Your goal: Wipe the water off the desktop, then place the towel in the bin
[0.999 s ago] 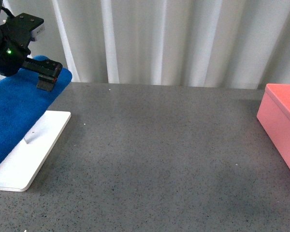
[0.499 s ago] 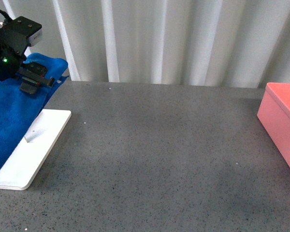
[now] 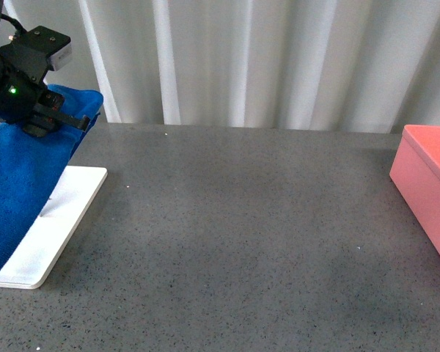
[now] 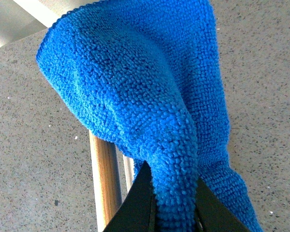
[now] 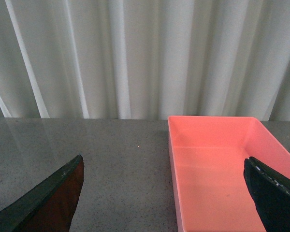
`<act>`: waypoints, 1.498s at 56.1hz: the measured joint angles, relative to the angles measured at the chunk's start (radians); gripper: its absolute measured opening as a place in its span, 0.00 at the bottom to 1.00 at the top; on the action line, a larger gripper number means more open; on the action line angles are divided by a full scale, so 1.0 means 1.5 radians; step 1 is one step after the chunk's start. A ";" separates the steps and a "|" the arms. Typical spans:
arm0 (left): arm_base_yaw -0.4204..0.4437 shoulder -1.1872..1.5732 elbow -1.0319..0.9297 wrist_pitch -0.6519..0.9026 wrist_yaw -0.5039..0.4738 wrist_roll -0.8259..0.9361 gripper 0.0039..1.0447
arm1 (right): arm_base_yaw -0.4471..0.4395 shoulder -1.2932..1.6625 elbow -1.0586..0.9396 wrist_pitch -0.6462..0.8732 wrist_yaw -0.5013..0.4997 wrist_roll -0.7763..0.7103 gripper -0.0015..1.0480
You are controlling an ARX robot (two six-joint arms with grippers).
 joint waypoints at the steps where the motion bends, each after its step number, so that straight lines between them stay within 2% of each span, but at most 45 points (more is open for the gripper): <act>1: 0.001 -0.002 0.000 -0.001 0.002 -0.001 0.06 | 0.000 0.000 0.000 0.000 0.000 0.000 0.93; 25: 0.033 -0.069 0.051 -0.024 0.050 -0.028 0.06 | 0.000 0.000 0.000 0.000 0.000 0.000 0.93; 36: 0.034 -0.152 0.066 -0.016 0.112 -0.069 0.06 | 0.000 0.000 0.000 0.000 0.000 0.000 0.93; 47: 0.002 -0.266 0.058 0.027 0.224 -0.149 0.06 | 0.000 0.000 0.000 0.000 0.000 0.000 0.93; 57: -0.062 -0.354 -0.024 0.097 0.360 -0.275 0.06 | 0.000 0.000 0.000 0.000 0.000 0.000 0.93; 72: -0.126 -0.340 -0.164 0.219 0.436 -0.369 0.06 | 0.000 0.000 0.000 0.000 0.000 0.000 0.93; 84: -0.185 -0.303 -0.281 0.398 0.472 -0.475 0.06 | 0.000 0.000 0.000 0.000 0.000 0.000 0.93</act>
